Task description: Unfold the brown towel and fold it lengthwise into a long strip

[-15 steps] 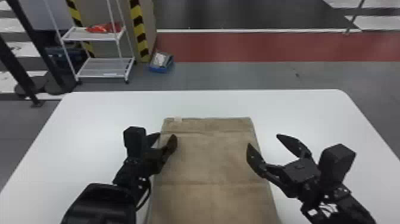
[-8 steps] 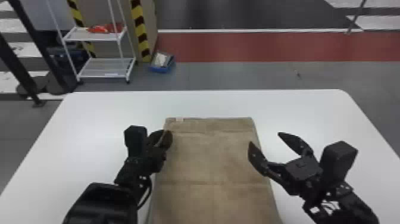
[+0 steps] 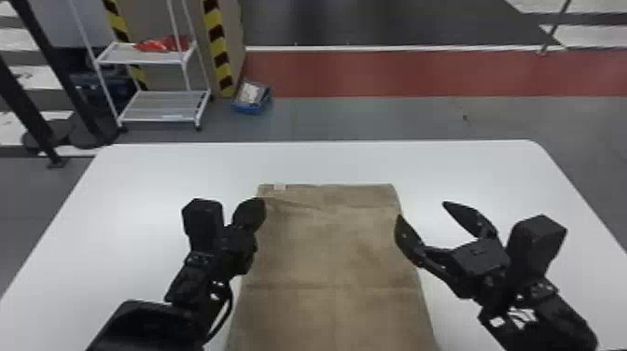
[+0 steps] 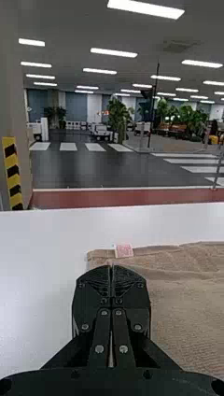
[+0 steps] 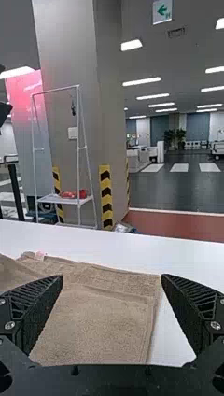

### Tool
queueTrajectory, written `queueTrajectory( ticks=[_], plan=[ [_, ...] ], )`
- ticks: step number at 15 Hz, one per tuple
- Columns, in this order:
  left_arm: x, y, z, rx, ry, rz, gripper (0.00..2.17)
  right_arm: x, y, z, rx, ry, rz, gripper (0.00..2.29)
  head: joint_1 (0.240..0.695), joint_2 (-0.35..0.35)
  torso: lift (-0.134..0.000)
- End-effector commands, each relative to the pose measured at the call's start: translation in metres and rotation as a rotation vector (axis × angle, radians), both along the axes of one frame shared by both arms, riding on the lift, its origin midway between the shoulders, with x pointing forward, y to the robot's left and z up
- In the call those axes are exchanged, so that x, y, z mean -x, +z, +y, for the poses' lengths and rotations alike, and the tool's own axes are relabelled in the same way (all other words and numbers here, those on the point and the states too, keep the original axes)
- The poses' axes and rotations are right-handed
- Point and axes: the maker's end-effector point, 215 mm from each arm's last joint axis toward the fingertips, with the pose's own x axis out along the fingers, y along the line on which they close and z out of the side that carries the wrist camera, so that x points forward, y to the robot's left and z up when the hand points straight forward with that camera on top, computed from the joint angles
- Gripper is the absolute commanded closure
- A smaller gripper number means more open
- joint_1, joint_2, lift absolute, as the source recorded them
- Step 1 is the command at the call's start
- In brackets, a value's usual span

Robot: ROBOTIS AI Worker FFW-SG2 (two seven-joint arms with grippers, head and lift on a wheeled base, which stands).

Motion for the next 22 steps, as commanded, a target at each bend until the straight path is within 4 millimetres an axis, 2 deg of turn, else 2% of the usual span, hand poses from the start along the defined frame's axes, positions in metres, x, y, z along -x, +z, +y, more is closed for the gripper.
queueTrajectory(
  ticks=[1,4,5,6,8,9,10,11,12,14,18,21,22],
  plan=[
    [0.02,0.026,-0.016,0.004,-0.033,-0.005,1.44,-0.016,0.013,-0.038,0.025,-0.077,-0.026,0.11,0.695,-0.001,-0.114],
    [0.058,0.051,-0.041,-0.012,-0.099,0.01,1.44,-0.024,0.019,-0.112,0.027,-0.249,-0.027,0.11,0.695,-0.069,-0.114],
    [0.071,0.054,-0.053,-0.016,-0.132,0.018,1.44,-0.025,0.019,-0.126,0.021,-0.277,-0.023,0.11,0.695,-0.098,-0.114],
    [0.088,0.049,-0.07,-0.018,-0.182,0.06,1.44,-0.024,0.017,-0.137,0.01,-0.304,-0.013,0.11,0.695,-0.163,-0.114],
    [0.133,0.004,-0.1,-0.015,-0.305,0.271,1.44,-0.023,0.013,-0.142,0.012,-0.315,-0.005,0.11,0.695,-0.221,-0.114],
    [0.147,-0.012,-0.111,-0.016,-0.353,0.331,1.4,-0.022,0.01,-0.141,0.009,-0.315,0.002,0.11,0.695,-0.246,-0.114],
    [0.153,-0.028,-0.117,-0.042,-0.367,0.356,0.98,-0.022,0.009,-0.137,0.003,-0.31,0.006,0.11,0.695,-0.274,-0.114],
    [0.15,-0.031,-0.117,-0.05,-0.362,0.348,0.27,-0.022,0.007,-0.129,0.002,-0.298,0.007,0.11,0.695,-0.294,-0.114],
    [0.145,-0.025,-0.114,-0.051,-0.358,0.32,0.0,-0.022,0.007,-0.124,0.006,-0.289,0.006,0.11,0.695,-0.312,-0.114],
    [0.14,-0.009,-0.102,-0.046,-0.336,0.277,0.0,-0.019,0.004,-0.125,0.006,-0.289,0.012,0.11,0.695,-0.304,-0.114],
    [0.132,0.03,-0.052,-0.033,-0.248,0.175,0.03,-0.007,-0.008,-0.108,0.007,-0.246,0.037,0.11,0.695,-0.261,-0.114],
    [0.129,0.034,-0.01,-0.037,-0.186,0.172,0.04,0.001,-0.016,-0.109,0.005,-0.245,0.058,0.11,0.695,-0.202,-0.114],
    [0.121,0.038,0.011,-0.024,-0.14,0.152,0.04,0.005,-0.018,-0.092,-0.004,-0.203,0.065,0.11,0.695,-0.188,-0.114]
  ],
)
